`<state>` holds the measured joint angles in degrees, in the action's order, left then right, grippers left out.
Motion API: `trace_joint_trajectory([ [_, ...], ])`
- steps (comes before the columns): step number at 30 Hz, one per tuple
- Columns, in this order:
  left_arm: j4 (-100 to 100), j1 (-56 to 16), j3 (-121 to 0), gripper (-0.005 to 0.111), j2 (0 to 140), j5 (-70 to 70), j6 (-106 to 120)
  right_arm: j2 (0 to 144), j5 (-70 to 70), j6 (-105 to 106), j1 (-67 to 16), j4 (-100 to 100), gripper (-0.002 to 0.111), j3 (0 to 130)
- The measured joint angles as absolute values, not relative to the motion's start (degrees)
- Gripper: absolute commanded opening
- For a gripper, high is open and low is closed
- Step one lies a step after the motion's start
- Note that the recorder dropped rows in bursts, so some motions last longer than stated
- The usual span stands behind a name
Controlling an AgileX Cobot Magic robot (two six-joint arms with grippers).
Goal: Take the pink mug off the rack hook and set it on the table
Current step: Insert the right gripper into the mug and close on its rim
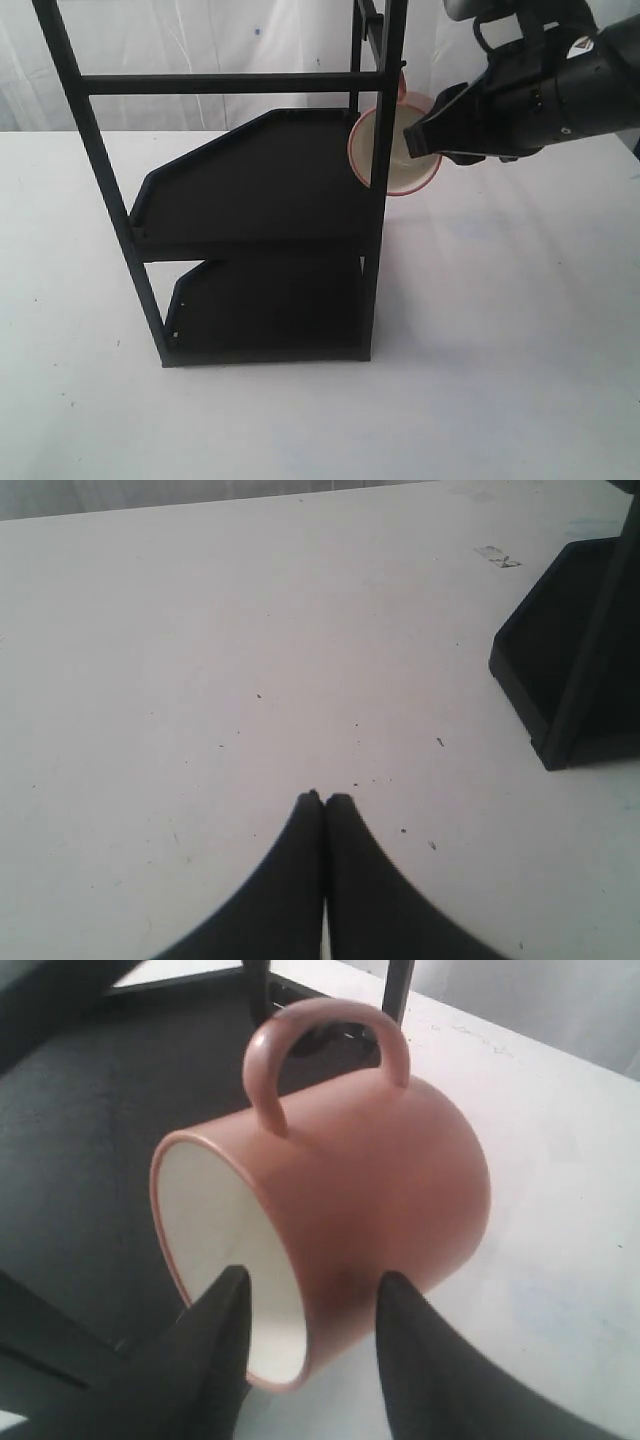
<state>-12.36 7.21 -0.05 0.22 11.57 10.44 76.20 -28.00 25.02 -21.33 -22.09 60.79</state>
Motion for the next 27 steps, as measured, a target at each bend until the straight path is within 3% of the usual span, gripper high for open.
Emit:
trace_joint_trajectory([
  [27, -12.36, 7.21, -0.05, 0.000, 0.22, 11.57, 10.44, 80.86, -24.77, 20.80, -21.66, -20.50, 0.039, 60.79],
])
